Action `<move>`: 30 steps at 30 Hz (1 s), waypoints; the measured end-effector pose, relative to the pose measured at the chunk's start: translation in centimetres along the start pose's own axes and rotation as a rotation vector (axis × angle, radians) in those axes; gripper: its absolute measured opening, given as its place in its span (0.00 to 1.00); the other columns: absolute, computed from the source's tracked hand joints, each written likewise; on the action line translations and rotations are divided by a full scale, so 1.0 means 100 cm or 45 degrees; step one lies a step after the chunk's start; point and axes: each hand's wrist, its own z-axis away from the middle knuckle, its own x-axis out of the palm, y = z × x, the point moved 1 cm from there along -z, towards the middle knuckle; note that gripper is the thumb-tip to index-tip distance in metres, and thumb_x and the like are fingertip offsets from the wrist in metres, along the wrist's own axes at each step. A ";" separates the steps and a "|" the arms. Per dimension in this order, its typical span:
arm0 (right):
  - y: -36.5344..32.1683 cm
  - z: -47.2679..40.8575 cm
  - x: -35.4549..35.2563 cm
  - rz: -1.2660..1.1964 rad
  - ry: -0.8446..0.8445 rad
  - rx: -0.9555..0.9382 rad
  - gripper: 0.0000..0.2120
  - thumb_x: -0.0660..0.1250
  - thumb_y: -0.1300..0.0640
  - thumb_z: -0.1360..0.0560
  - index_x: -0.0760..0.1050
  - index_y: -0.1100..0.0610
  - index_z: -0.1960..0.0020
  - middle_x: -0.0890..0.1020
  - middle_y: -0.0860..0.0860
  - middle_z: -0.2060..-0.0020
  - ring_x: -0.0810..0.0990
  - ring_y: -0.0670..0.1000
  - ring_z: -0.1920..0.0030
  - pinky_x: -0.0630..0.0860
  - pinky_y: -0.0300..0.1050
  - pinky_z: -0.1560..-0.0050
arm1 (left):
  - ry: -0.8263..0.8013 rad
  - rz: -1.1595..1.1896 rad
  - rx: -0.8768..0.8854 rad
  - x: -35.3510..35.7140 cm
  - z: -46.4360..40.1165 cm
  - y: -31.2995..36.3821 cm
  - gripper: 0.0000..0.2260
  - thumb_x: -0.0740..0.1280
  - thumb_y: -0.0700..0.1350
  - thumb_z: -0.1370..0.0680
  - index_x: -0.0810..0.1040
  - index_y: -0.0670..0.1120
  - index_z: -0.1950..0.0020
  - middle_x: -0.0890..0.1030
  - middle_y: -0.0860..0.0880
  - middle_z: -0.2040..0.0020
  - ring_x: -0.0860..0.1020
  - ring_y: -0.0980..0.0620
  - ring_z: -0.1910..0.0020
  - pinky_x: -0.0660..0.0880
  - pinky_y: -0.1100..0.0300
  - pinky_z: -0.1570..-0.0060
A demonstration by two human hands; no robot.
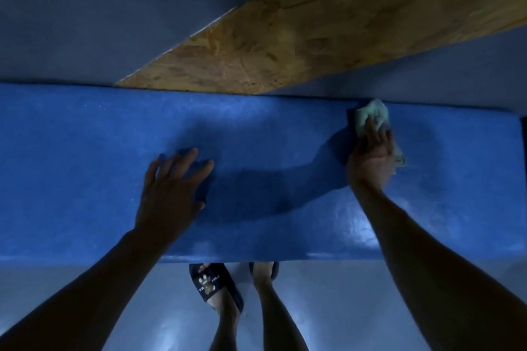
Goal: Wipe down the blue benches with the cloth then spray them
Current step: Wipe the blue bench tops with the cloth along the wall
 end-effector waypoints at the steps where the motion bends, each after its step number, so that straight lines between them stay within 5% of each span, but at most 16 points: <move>1: -0.016 0.005 0.010 -0.050 0.000 0.012 0.24 0.54 0.53 0.21 0.73 0.55 0.28 0.73 0.60 0.29 0.67 0.61 0.26 0.63 0.50 0.26 | -0.009 0.001 -0.005 0.002 0.000 0.001 0.42 0.82 0.51 0.40 0.73 0.54 0.27 0.69 0.45 0.25 0.70 0.38 0.30 0.63 0.37 0.29; 3: -0.055 0.018 0.032 -0.104 -0.045 -0.214 0.23 0.57 0.54 0.22 0.74 0.55 0.29 0.74 0.61 0.30 0.69 0.62 0.27 0.61 0.46 0.26 | -0.021 -0.003 -0.017 0.005 0.001 0.003 0.42 0.82 0.51 0.40 0.71 0.54 0.27 0.67 0.46 0.24 0.69 0.38 0.29 0.63 0.38 0.30; 6: -0.103 0.035 0.052 -0.084 -0.208 -0.802 0.22 0.64 0.61 0.24 0.75 0.55 0.30 0.77 0.59 0.32 0.72 0.63 0.30 0.70 0.54 0.31 | 0.004 -0.024 -0.016 0.010 0.001 0.003 0.43 0.82 0.51 0.41 0.72 0.53 0.27 0.68 0.46 0.24 0.71 0.38 0.31 0.65 0.38 0.32; 9: -0.092 0.006 0.035 0.074 -0.414 -1.215 0.26 0.65 0.63 0.27 0.74 0.53 0.29 0.77 0.54 0.32 0.74 0.61 0.31 0.74 0.55 0.33 | 0.054 -0.058 0.017 0.008 0.001 0.005 0.42 0.83 0.50 0.40 0.73 0.52 0.27 0.70 0.44 0.25 0.73 0.37 0.33 0.66 0.38 0.34; 11: -0.049 -0.030 0.014 0.208 -0.416 -1.201 0.27 0.61 0.60 0.27 0.73 0.49 0.28 0.75 0.53 0.30 0.74 0.61 0.32 0.73 0.55 0.33 | 0.082 -0.065 0.019 0.006 0.000 0.006 0.41 0.83 0.50 0.41 0.74 0.52 0.28 0.71 0.43 0.26 0.74 0.36 0.35 0.66 0.38 0.34; 13: 0.002 -0.064 -0.013 0.266 -0.316 -0.942 0.22 0.59 0.55 0.22 0.73 0.47 0.29 0.76 0.53 0.31 0.74 0.61 0.33 0.74 0.57 0.35 | 0.088 -0.062 0.004 0.006 -0.001 0.007 0.41 0.84 0.49 0.41 0.75 0.51 0.29 0.72 0.43 0.27 0.74 0.36 0.35 0.65 0.38 0.34; 16: 0.044 -0.074 -0.037 0.259 -0.260 -0.702 0.22 0.56 0.51 0.20 0.74 0.54 0.29 0.77 0.57 0.32 0.73 0.62 0.33 0.71 0.54 0.33 | 0.092 -0.037 0.009 0.008 0.000 0.008 0.41 0.84 0.48 0.41 0.74 0.50 0.29 0.71 0.42 0.26 0.73 0.35 0.34 0.66 0.37 0.34; 19: 0.019 -0.052 -0.014 0.056 -0.115 -0.276 0.26 0.57 0.59 0.26 0.73 0.59 0.29 0.76 0.60 0.32 0.72 0.63 0.32 0.65 0.51 0.30 | 0.125 -0.047 0.032 0.009 0.000 0.008 0.41 0.84 0.48 0.41 0.75 0.50 0.29 0.72 0.42 0.27 0.74 0.34 0.35 0.67 0.36 0.35; 22: -0.049 -0.006 0.022 -0.074 0.010 -0.005 0.26 0.58 0.56 0.27 0.75 0.60 0.31 0.77 0.64 0.36 0.75 0.67 0.37 0.70 0.57 0.34 | 0.126 -0.041 0.037 0.010 0.001 0.007 0.41 0.83 0.49 0.40 0.73 0.51 0.28 0.72 0.43 0.27 0.74 0.35 0.34 0.67 0.36 0.34; 26: -0.102 0.041 0.038 -0.130 -0.255 -0.613 0.23 0.57 0.58 0.22 0.73 0.56 0.29 0.73 0.61 0.29 0.70 0.65 0.29 0.67 0.58 0.28 | 0.104 -0.035 0.018 0.010 0.001 0.006 0.42 0.83 0.49 0.39 0.72 0.52 0.28 0.70 0.44 0.26 0.73 0.36 0.33 0.66 0.37 0.33; 30: -0.047 0.001 0.014 0.047 -0.433 -1.142 0.25 0.58 0.57 0.20 0.67 0.49 0.24 0.70 0.53 0.25 0.69 0.58 0.26 0.72 0.55 0.32 | 0.129 -0.038 0.035 0.010 0.002 0.007 0.45 0.83 0.49 0.40 0.68 0.53 0.27 0.70 0.43 0.26 0.74 0.35 0.34 0.67 0.37 0.34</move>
